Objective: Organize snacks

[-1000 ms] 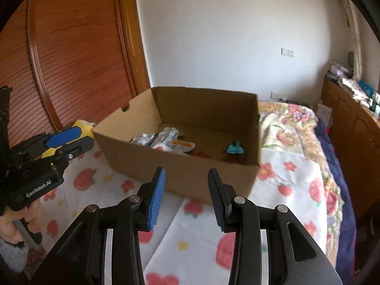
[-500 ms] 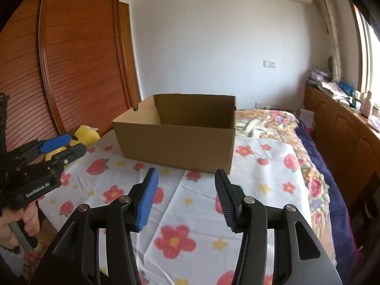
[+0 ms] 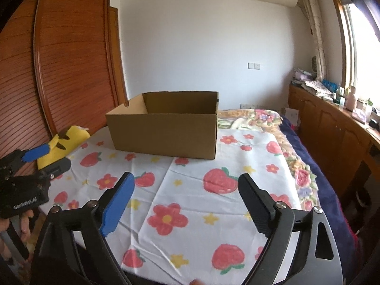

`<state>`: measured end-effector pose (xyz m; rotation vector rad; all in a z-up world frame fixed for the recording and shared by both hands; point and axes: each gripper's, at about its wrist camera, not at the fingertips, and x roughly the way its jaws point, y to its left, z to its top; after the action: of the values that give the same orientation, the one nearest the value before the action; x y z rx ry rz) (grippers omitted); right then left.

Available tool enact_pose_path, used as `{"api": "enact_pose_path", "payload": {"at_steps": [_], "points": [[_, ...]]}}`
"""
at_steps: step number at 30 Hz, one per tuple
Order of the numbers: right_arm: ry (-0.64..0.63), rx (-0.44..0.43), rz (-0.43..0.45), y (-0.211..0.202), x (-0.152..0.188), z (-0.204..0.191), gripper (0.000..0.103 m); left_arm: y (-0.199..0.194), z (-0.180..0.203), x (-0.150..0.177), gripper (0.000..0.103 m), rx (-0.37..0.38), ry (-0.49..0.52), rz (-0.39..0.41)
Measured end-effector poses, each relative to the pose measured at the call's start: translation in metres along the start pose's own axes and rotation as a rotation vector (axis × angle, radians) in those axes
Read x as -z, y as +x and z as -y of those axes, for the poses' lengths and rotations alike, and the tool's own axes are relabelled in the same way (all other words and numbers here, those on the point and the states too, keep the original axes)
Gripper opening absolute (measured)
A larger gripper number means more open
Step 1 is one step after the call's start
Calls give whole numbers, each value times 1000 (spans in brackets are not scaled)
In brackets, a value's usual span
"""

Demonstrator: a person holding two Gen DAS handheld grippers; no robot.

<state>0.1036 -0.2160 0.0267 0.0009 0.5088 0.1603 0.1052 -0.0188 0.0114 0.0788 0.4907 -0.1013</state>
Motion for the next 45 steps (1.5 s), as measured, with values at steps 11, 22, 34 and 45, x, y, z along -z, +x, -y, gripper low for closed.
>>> {"api": "enact_pose_path", "payload": {"at_steps": [11,22,34,45], "points": [[4,29,1,0,8,-1,101,-11,2,2,98,-17,-11,40],[12,34,-1,4,11,1,101,-11,2,4,98,-9,-15,45],[28,46,12,6,12,4,101,-8,0,5,98,-7,-21,37],[21,51,17,3,11,3,102,-11,1,5,98,-14,-17,50]]}}
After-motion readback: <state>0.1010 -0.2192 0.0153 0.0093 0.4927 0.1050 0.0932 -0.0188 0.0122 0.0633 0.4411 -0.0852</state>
